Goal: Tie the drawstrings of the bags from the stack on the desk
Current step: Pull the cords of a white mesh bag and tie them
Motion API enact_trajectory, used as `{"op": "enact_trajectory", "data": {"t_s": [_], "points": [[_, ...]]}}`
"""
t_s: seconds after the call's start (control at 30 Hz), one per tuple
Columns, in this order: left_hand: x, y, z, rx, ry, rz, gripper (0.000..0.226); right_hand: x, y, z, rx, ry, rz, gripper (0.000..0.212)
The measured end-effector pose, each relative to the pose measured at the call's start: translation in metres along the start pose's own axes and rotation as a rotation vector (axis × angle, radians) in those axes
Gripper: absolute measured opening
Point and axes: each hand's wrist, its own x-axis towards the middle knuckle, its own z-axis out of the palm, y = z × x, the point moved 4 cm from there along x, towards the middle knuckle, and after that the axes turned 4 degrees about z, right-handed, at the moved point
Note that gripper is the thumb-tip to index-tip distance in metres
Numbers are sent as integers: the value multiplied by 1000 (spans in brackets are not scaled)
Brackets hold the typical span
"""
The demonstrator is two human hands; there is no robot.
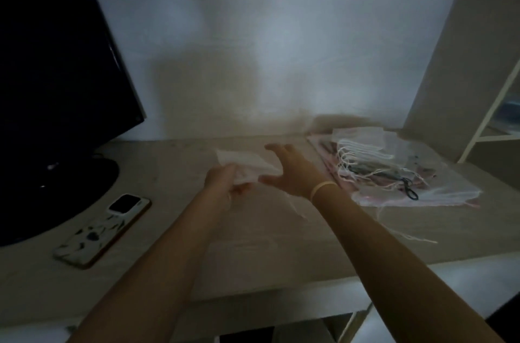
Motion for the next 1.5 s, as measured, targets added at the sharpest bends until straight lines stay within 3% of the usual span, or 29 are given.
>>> {"op": "enact_trajectory", "data": {"t_s": [0.13, 0.23, 0.3, 0.43, 0.57, 0.73, 0.83, 0.93, 1.0, 1.13, 1.23, 1.37, 1.5], "points": [[14, -1, -8, -149, -169, -111, 22, 12, 11, 34, -87, -112, 149, 83], [22, -3, -5, -150, -441, -145, 38, 30, 18, 51, -106, -103, 254, 64], [28, -6, -3, -130, -533, -162, 39, 38, 21, 56, -34, -56, 308, 45], [50, -11, -7, -54, -407, -87, 12, 53, 31, 55, 250, 66, 411, 31], [61, -14, -14, 44, -219, 56, 28, 53, 34, 61, 643, 10, 518, 29], [64, 0, -34, 566, 61, 307, 38, 49, 43, 56, 540, 126, 442, 14], [60, 6, -40, 625, -5, 361, 43, 47, 47, 46, 415, 216, 423, 7], [55, 4, -38, 635, -124, 353, 30, 46, 47, 47, 340, 192, 425, 12], [57, 5, -42, 607, -75, 362, 30, 45, 51, 47, 333, 203, 456, 13], [69, 4, -61, 406, 167, 305, 33, 39, 67, 36, 376, 343, 558, 16], [64, 4, -59, 349, 182, 330, 27, 36, 65, 36, 370, 334, 568, 16], [55, 16, -51, 262, 114, 410, 24, 38, 50, 43, 289, 302, 409, 17], [39, 23, -34, 198, -66, 545, 33, 40, 23, 43, 123, 403, 92, 45]]}}
